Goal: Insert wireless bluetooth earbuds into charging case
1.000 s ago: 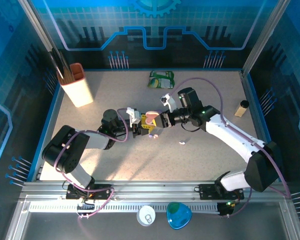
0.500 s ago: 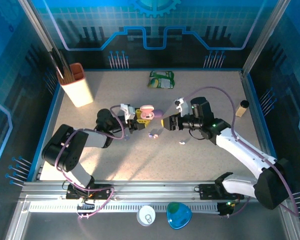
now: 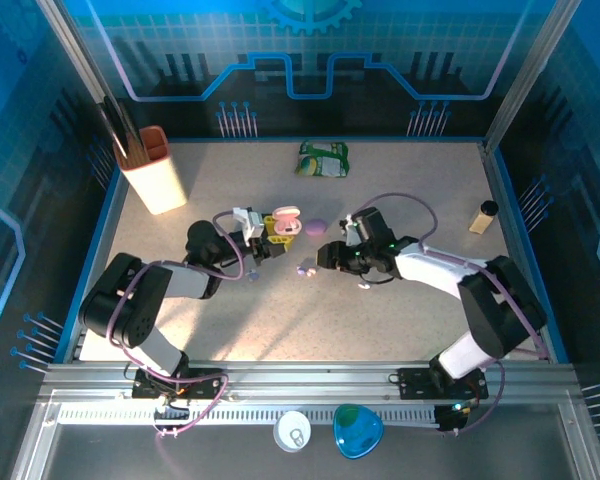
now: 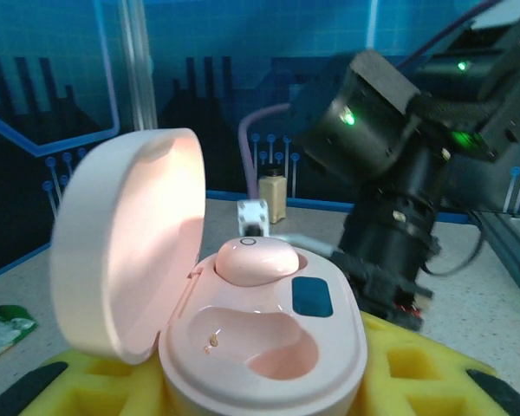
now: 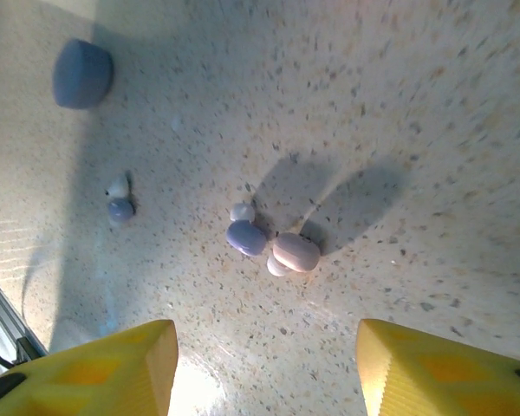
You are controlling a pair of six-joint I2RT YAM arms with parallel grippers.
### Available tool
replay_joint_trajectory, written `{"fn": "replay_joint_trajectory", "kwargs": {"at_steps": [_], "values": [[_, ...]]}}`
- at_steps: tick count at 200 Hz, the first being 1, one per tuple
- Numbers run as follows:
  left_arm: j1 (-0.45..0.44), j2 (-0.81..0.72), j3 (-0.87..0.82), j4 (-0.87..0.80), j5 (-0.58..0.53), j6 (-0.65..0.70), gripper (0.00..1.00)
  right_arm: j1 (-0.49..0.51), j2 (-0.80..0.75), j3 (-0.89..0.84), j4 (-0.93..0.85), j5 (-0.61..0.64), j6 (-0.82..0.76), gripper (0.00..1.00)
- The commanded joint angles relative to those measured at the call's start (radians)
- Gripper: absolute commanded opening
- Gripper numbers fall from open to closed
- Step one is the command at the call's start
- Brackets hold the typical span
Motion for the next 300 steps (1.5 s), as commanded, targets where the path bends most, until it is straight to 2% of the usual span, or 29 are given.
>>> {"fn": "replay_joint_trajectory", "kwargs": {"at_steps": [1, 94, 179, 204, 226, 246, 278, 300], "values": [[0.022, -0.036, -0.02, 0.038, -0.028, -0.01, 0.17, 0.031, 0.069, 0.033, 0.076, -0.021, 0.061, 0.57], [0.039, -0.031, -0.026, 0.025, -0.04, -0.008, 0.18, 0.048, 0.24, 0.129, 0.099, -0.084, 0.055, 0.57], [0.047, -0.04, -0.031, 0.007, -0.06, -0.002, 0.18, 0.038, 0.311, 0.246, 0.042, -0.133, -0.013, 0.57], [0.078, -0.035, -0.033, 0.007, -0.133, -0.047, 0.17, 0.041, 0.29, 0.29, -0.067, -0.057, -0.084, 0.57], [0.099, -0.04, -0.036, -0.014, -0.183, -0.046, 0.17, 0.069, 0.279, 0.339, -0.212, 0.102, -0.155, 0.56], [0.104, -0.054, -0.037, -0.035, -0.191, -0.029, 0.17, 0.098, 0.293, 0.374, -0.307, 0.207, -0.183, 0.51], [0.104, -0.056, -0.035, -0.047, -0.187, -0.025, 0.18, 0.121, 0.32, 0.398, -0.348, 0.246, -0.184, 0.39], [0.104, -0.054, -0.041, -0.04, -0.189, -0.026, 0.17, 0.125, 0.339, 0.407, -0.35, 0.225, -0.188, 0.39]]}}
